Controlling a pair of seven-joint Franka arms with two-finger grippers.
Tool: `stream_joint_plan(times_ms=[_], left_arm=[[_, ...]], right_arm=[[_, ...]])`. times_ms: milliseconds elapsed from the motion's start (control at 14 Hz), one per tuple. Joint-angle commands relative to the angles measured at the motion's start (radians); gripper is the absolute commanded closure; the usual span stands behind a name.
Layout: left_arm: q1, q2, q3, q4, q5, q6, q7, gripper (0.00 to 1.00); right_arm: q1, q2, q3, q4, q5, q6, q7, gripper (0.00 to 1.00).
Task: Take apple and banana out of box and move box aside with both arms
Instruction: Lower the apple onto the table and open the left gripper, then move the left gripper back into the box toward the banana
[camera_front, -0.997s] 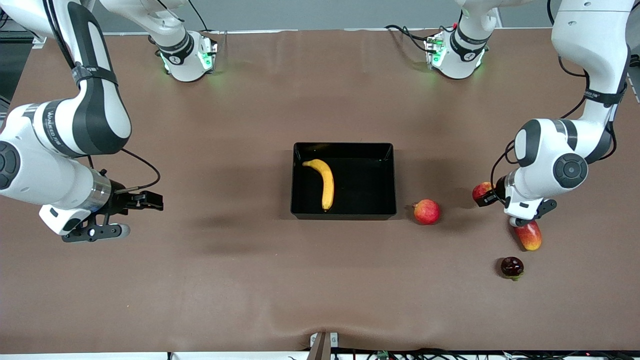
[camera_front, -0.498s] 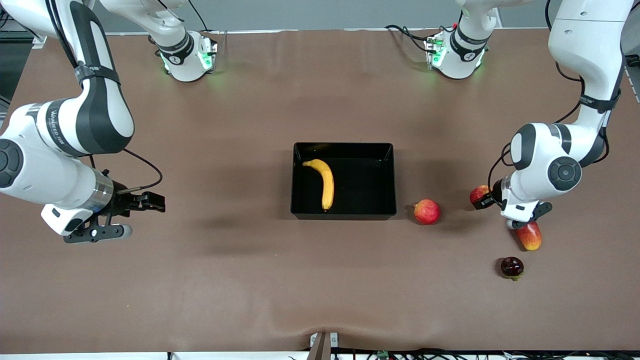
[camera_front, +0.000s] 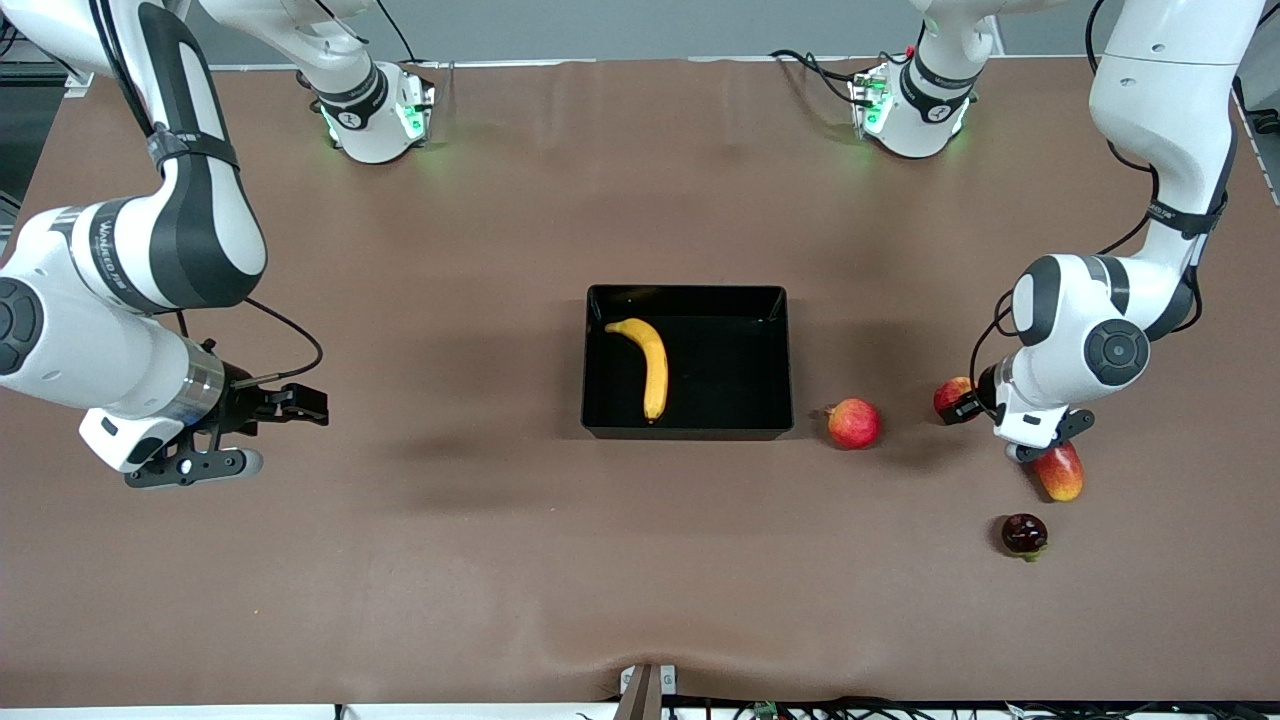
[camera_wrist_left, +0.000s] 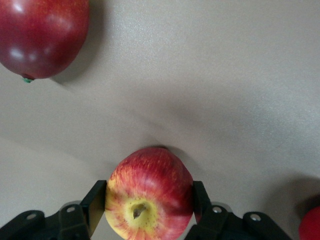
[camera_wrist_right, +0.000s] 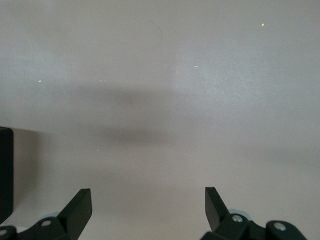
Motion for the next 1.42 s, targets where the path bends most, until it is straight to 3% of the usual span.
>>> stream_joint_plan(times_ms=[0,71,142,214,285,569,925,1353], left_arm=[[0.003,0.027,-0.008,-0.007,-0.002,0.06,0.014,1.0],[0.0,0.036,-0.008,-0.001,-0.002,0.069,0.014,1.0],[-0.003,0.035,-0.01,0.005,-0.002,0.069,0.011,0.78],[-0.002,0.026,-0.015,0.005,-0.002,0.066,0.009,0.2],[-0.003,0.006,-0.025,0.005,-0.002,0.059,-0.006,0.0],[-0.002,-0.092,-0.12,0.05,-0.003,-0.061,-0.039,0.0],[-0.032,-0.1,-0.211,0.29,-0.005,-0.335,-0.067,0.0],[-0.231,-0.042,-0.208,0.395,0.017,-0.348,-0.253,0.0]], right_arm=[[-0.006,0.0,0.005,0.006,-0.002,-0.001,-0.012,0.0],[-0.006,0.0,0.005,0.006,-0.002,-0.001,-0.012,0.0],[-0.005,-0.001,0.005,0.006,-0.002,-0.001,-0.012,0.0],[-0.003,-0.001,0.005,0.006,-0.002,-0.003,-0.012,0.0],[-0.003,-0.001,0.005,0.006,-0.002,-0.004,-0.012,0.0],[-0.005,-0.001,0.005,0.006,-0.002,-0.006,-0.012,0.0],[-0.006,-0.001,0.005,0.006,-0.002,-0.004,-0.012,0.0],[-0.005,-0.001,0.005,0.006,-0.003,-0.004,-0.015,0.0]])
